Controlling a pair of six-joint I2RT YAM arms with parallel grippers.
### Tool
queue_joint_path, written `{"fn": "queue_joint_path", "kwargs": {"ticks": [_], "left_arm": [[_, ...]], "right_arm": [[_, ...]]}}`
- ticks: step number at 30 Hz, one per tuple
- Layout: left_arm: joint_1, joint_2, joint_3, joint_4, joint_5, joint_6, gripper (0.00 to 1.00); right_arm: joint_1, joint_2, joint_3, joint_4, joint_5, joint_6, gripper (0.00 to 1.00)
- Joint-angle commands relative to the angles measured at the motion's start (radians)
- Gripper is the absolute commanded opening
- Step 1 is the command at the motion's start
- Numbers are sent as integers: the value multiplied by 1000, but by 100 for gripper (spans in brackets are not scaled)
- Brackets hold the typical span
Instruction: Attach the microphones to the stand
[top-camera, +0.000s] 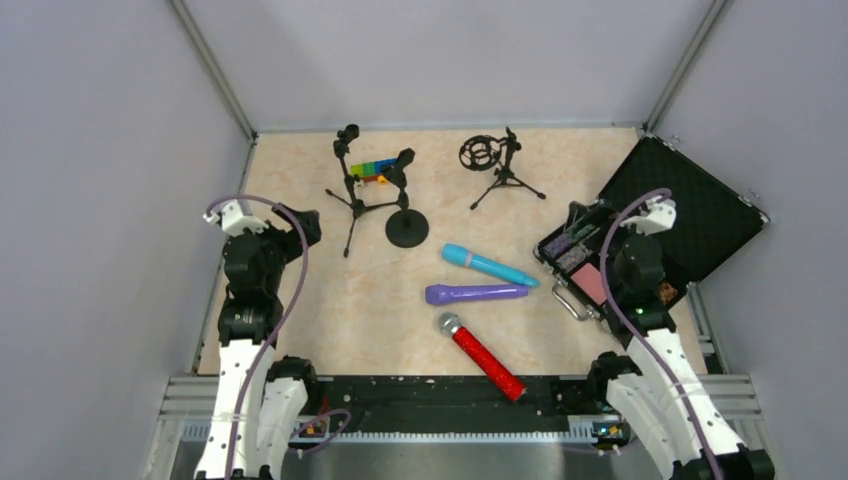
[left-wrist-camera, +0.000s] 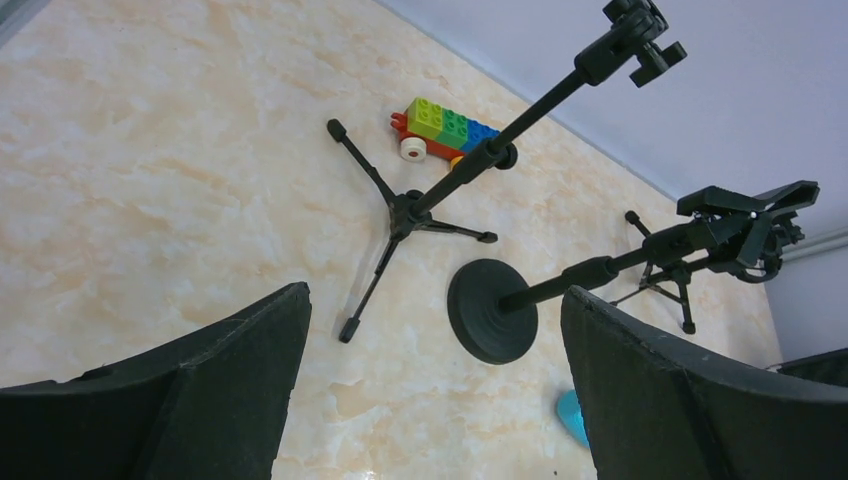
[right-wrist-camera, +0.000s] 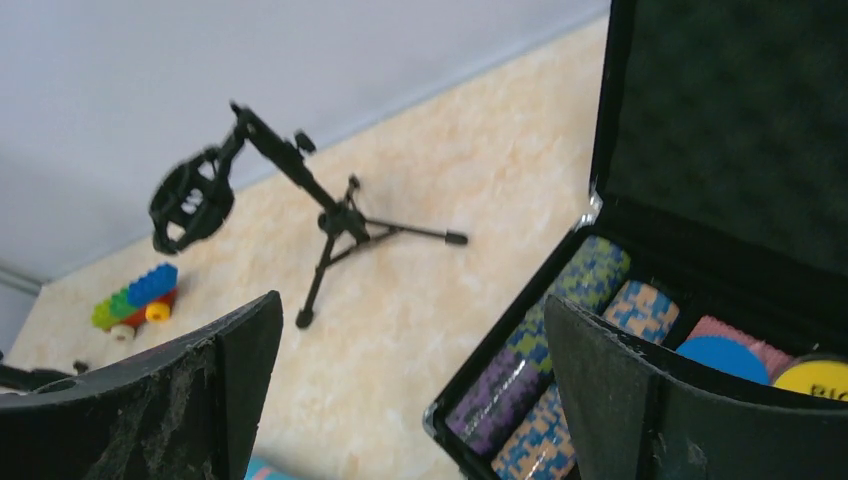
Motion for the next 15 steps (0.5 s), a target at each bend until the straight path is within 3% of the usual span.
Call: {"fn": "queue_joint_path", "kwargs": {"ticks": [1, 7, 15], "left_arm": [[4, 6, 38, 36, 67, 22, 99], [5, 72, 95, 15, 249, 105, 99], [5, 193, 186, -87, 345, 124, 99]], "right_arm": [[-6, 77, 70, -147, -108, 86, 99], [-5, 154, 87, -151, -226, 128, 99], [-5, 276, 121, -172, -369, 129, 99]]}}
